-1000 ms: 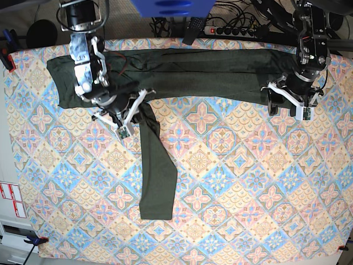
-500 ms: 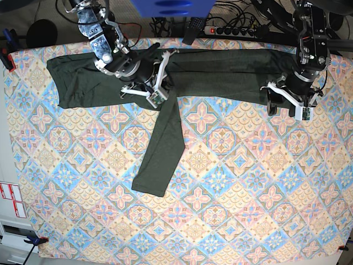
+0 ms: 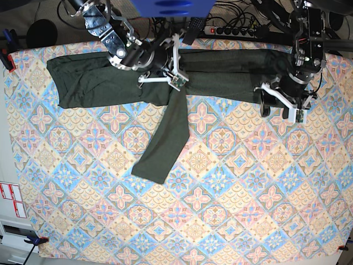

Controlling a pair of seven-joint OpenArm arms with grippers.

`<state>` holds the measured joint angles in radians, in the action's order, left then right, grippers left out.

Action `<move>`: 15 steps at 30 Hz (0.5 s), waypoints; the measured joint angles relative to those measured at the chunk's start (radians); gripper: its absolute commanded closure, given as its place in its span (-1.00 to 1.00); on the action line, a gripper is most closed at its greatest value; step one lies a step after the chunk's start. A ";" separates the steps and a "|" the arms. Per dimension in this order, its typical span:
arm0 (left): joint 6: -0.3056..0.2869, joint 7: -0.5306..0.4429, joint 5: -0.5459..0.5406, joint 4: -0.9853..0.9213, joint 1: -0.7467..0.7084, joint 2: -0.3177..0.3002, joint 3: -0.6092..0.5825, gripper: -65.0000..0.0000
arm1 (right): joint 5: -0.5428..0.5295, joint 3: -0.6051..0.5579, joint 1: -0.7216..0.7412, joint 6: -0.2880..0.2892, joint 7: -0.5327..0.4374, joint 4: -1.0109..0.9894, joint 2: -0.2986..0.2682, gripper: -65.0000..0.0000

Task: Fold the T-shirt properly
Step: 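Grasp the sleeve with the right gripper and fold it onto the shirt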

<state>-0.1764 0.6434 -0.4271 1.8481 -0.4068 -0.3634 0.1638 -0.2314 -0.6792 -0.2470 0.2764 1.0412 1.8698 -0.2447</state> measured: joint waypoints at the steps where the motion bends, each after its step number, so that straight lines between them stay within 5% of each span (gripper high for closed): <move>1: -0.002 -0.002 0.003 -0.001 0.006 0.000 -0.005 -0.21 | 0.003 0.001 0.012 -0.001 -0.001 -0.001 -0.003 0.99; 9: -0.005 0.037 0.008 -0.025 0.059 0.034 -0.014 -0.21 | -0.005 -0.003 0.021 0.001 0.010 0.000 -0.031 0.89; 15: -0.003 0.129 0.005 -0.103 0.192 0.076 -0.014 -0.22 | 0.015 -0.012 0.047 -0.016 0.027 0.002 -0.088 0.39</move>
<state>-0.1795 0.7723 -0.4225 1.7451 -0.2153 -0.2874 0.1501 -0.2161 -0.6914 -0.1997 0.2604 1.0683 1.8717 -0.3325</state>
